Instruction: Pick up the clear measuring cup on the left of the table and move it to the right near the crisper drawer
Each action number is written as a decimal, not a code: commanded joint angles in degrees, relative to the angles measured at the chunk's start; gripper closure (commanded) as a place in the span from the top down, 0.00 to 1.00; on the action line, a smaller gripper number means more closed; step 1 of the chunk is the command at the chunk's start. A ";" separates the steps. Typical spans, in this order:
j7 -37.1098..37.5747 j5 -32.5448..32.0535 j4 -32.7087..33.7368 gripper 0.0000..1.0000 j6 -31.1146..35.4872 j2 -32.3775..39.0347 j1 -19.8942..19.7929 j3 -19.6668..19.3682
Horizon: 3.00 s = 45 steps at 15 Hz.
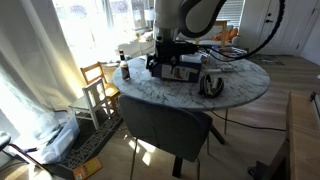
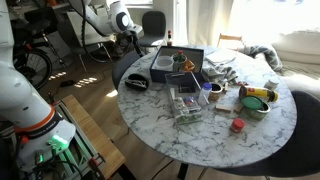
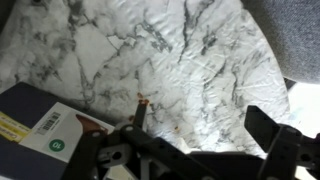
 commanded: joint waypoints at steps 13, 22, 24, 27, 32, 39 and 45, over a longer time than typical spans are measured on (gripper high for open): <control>-1.36 4.38 17.93 1.00 18.40 22.60 11.47 -17.90; -1.36 6.98 22.86 1.00 19.11 28.90 15.63 -24.68; -1.14 7.15 23.86 0.82 19.93 29.88 16.35 -25.93; -1.16 7.45 24.93 0.56 21.15 31.00 17.57 -27.86; -1.61 8.30 25.69 0.17 21.33 32.40 18.81 -29.33; -3.04 8.81 23.18 0.05 20.81 29.33 19.72 -27.79; -4.82 8.55 18.39 0.05 17.90 23.21 23.26 -28.32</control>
